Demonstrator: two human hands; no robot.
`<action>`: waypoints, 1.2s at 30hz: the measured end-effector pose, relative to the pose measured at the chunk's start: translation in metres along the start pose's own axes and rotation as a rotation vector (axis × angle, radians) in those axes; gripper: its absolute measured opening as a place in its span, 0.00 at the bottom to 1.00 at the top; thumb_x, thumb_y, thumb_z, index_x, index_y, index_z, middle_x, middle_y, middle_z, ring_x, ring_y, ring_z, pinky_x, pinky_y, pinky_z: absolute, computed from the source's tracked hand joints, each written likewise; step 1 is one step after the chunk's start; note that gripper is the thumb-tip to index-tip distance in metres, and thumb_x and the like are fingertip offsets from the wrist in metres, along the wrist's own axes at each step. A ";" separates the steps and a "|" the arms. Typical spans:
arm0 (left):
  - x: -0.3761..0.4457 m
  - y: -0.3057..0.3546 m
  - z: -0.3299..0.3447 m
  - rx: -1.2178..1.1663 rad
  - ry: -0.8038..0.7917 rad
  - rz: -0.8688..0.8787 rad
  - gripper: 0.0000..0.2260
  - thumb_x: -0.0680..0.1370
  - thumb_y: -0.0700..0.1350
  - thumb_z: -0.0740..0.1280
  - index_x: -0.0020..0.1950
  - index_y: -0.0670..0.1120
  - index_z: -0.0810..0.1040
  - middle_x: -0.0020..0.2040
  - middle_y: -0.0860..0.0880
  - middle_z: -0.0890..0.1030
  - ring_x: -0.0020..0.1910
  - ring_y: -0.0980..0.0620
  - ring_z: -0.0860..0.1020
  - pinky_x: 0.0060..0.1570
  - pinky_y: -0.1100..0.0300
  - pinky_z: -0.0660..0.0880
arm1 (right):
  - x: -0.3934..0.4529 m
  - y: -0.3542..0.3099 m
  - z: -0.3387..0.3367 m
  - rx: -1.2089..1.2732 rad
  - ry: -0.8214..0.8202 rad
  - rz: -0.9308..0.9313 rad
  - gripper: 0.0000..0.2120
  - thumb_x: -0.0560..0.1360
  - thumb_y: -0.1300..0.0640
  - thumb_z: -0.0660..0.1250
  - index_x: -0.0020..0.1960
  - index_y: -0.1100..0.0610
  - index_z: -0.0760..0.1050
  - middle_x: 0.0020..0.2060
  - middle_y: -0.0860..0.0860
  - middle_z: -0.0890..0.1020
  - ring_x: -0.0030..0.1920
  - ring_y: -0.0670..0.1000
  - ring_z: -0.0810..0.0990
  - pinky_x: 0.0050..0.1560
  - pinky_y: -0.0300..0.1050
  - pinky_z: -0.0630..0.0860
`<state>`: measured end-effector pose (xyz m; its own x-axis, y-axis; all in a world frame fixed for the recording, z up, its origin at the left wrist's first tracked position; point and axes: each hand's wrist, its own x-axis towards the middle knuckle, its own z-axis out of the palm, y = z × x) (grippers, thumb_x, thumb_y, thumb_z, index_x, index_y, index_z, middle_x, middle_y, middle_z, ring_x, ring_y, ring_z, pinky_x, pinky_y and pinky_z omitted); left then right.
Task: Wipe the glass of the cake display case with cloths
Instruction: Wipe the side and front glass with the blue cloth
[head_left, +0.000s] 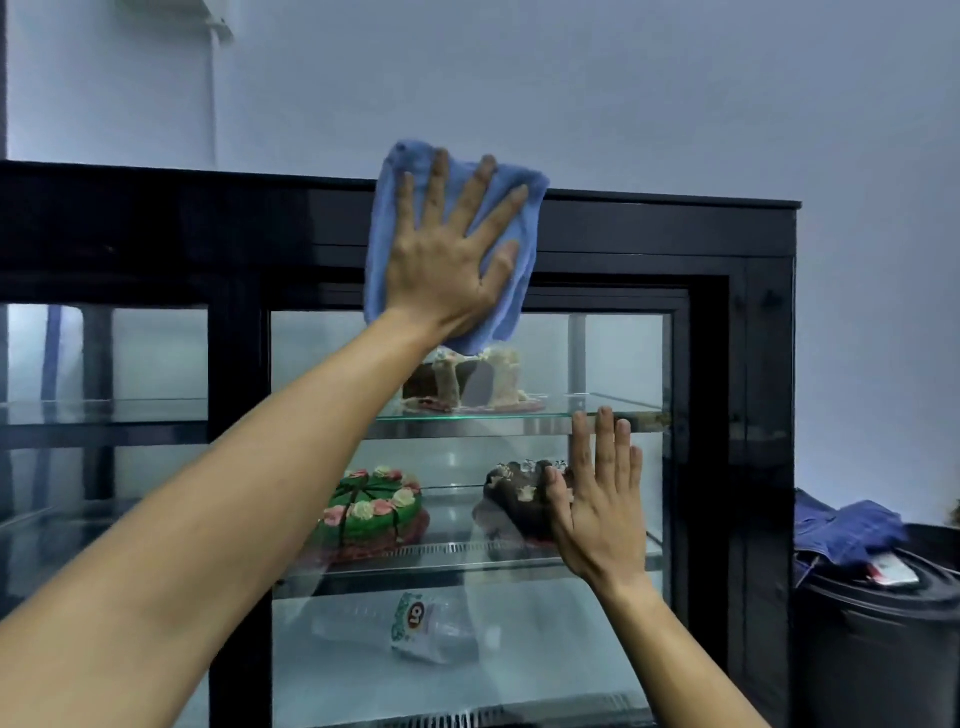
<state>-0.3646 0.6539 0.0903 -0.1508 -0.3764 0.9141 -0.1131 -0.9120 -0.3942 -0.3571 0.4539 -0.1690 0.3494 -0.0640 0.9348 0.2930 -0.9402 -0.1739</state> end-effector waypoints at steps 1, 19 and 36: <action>0.006 0.014 0.001 -0.040 -0.016 0.017 0.23 0.87 0.59 0.51 0.82 0.58 0.63 0.83 0.49 0.62 0.81 0.33 0.57 0.77 0.30 0.54 | -0.001 0.002 0.000 -0.005 0.000 -0.010 0.32 0.85 0.39 0.45 0.85 0.51 0.46 0.84 0.51 0.44 0.84 0.55 0.42 0.82 0.50 0.36; 0.075 0.098 0.016 -0.192 -0.306 0.493 0.26 0.86 0.61 0.44 0.84 0.62 0.51 0.85 0.53 0.50 0.84 0.43 0.45 0.81 0.39 0.41 | -0.016 0.041 -0.013 -0.045 -0.077 -0.036 0.34 0.85 0.41 0.50 0.84 0.50 0.39 0.84 0.51 0.41 0.83 0.53 0.39 0.82 0.50 0.39; -0.061 0.052 0.010 -0.154 -0.088 0.112 0.27 0.85 0.58 0.56 0.84 0.56 0.58 0.85 0.46 0.55 0.83 0.38 0.50 0.81 0.39 0.44 | -0.015 0.055 -0.015 -0.046 -0.098 -0.037 0.34 0.85 0.38 0.47 0.84 0.49 0.39 0.84 0.50 0.39 0.83 0.53 0.38 0.81 0.48 0.36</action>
<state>-0.3518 0.6280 0.0156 -0.0854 -0.4926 0.8661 -0.2500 -0.8308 -0.4972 -0.3593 0.3985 -0.1882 0.4250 0.0020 0.9052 0.2671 -0.9557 -0.1233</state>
